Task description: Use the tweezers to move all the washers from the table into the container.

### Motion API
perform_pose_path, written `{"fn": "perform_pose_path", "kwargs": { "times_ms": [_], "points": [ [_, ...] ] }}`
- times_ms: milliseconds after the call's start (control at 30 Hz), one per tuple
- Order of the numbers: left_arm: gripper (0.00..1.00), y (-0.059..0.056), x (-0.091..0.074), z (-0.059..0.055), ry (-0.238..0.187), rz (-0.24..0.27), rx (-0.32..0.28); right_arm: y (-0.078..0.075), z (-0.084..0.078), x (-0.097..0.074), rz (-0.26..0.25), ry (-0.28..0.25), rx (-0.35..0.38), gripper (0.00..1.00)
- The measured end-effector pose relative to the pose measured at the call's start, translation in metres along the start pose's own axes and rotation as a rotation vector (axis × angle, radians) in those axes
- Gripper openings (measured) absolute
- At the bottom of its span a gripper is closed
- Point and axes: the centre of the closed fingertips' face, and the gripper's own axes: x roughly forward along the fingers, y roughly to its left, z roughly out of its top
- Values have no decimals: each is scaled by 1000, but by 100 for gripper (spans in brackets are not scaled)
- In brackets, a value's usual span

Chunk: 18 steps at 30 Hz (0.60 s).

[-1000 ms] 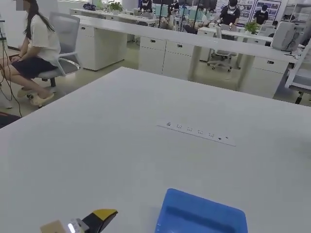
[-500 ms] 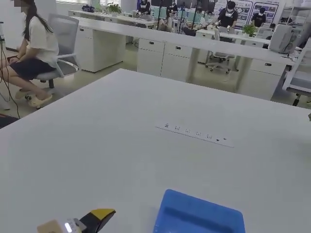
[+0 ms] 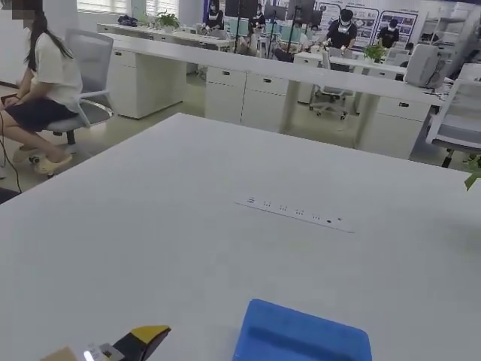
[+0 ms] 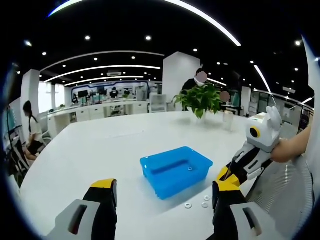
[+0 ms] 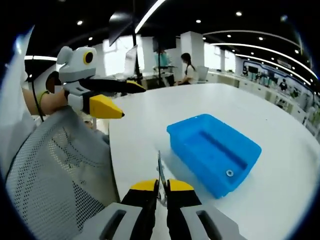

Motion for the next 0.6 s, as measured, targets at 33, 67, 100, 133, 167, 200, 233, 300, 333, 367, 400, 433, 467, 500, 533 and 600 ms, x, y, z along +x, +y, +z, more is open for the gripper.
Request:
{"fn": "perform_pose_path", "kwargs": {
  "times_ms": [33, 67, 100, 133, 167, 200, 233, 300, 333, 367, 400, 433, 467, 500, 533, 600],
  "points": [
    [79, 0, 0, 0, -2, -1, -2, -3, 0, -1, -2, -11, 45, 3],
    [79, 0, 0, 1, -8, -2, -7, -4, 2, -2, -2, -23, 74, 3],
    [79, 0, 0, 2, -10, -1, -8, -5, 6, -3, 6, -48, 115, 3],
    [79, 0, -1, 2, -12, 0, -10, -7, 9, -5, 4, -63, 136, 3],
    [79, 0, -1, 3, -14, 0, -11, -8, 13, -7, 0, -83, 159, 3],
    [79, 1, -1, 3, -16, 1, -12, -10, 17, -8, 6, -100, 185, 3],
    [79, 1, -1, 3, -19, 3, -13, -11, 22, -11, 18, -123, 225, 3],
    [79, 2, -1, 4, -23, 4, -16, -15, 32, -14, 29, -165, 279, 3],
    [79, 2, -1, 4, -25, 4, -17, -17, 35, -16, 33, -179, 298, 3],
    [79, 2, -1, 4, -25, 4, -17, -19, 39, -17, 38, -193, 310, 3],
    [79, 2, -1, 4, -25, 3, -17, -21, 44, -19, 49, -213, 328, 3],
    [79, 1, -1, 4, -24, 2, -17, -22, 49, -20, 59, -229, 348, 3],
    [79, 1, -1, 4, -23, 1, -16, -23, 56, -22, 74, -253, 372, 3],
    [79, 1, -1, 4, -22, 1, -14, -25, 59, -23, 86, -265, 385, 3],
    [79, 1, -1, 4, -20, -1, -16, -27, 63, -24, 97, -273, 404, 3],
    [79, 0, -1, 4, -19, -3, -14, -31, 68, -24, 101, -282, 409, 3]
  ]
}}
